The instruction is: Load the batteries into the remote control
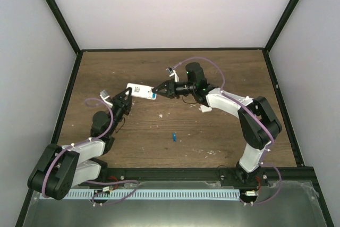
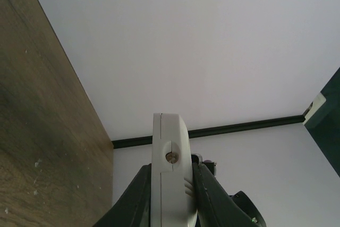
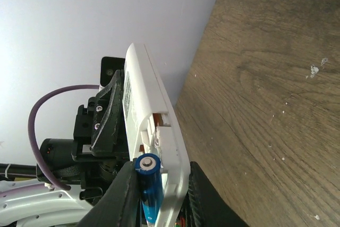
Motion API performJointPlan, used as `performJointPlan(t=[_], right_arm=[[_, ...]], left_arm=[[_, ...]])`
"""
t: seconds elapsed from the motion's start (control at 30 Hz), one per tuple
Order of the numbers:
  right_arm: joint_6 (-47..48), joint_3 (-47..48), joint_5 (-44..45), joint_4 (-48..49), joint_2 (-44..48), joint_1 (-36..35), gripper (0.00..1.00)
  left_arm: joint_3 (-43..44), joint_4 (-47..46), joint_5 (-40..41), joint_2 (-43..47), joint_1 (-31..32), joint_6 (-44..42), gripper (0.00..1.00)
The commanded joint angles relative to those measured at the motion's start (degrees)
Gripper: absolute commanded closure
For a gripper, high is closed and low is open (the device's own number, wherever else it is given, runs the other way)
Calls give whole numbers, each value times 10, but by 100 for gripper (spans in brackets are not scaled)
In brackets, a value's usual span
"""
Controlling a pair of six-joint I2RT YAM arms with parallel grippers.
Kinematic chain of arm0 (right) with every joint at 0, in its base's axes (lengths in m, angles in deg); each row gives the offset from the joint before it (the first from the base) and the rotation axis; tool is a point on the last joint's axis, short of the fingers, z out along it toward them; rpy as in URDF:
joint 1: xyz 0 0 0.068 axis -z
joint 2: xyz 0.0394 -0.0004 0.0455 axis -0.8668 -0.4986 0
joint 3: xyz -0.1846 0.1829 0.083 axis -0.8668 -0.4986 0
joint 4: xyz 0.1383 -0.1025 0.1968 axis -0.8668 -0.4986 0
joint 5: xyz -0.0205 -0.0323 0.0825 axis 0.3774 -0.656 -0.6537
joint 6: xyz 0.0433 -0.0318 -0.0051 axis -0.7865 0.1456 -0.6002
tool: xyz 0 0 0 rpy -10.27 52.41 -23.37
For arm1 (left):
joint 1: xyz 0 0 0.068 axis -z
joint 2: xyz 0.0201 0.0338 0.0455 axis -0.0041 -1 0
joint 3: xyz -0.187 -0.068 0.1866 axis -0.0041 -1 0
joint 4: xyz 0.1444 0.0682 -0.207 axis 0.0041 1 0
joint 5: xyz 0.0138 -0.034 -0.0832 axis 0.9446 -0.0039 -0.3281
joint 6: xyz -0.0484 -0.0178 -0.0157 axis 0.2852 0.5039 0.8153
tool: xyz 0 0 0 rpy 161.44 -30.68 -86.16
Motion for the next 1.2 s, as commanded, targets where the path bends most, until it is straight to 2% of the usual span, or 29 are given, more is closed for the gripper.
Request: performJointPlan(t=[0.0, 0.07, 0.43, 0.67, 0.93, 1.17], right_arm=[[40, -12, 17, -84, 0, -13, 96], [44, -9, 18, -91, -1, -13, 99], [77, 15, 34, -140, 1, -14, 99], [67, 19, 29, -126, 5, -14, 81], [45, 26, 28, -104, 14, -11, 76], [35, 34, 18, -82, 18, -10, 67]], left_arm=[[10, -78, 32, 8, -4, 7, 100], [10, -78, 32, 7, -4, 7, 100], [12, -78, 32, 6, -4, 7, 100], [12, -78, 32, 7, -3, 7, 100], [6, -77, 36, 11, -5, 7, 100], [10, -75, 32, 10, -5, 8, 100]])
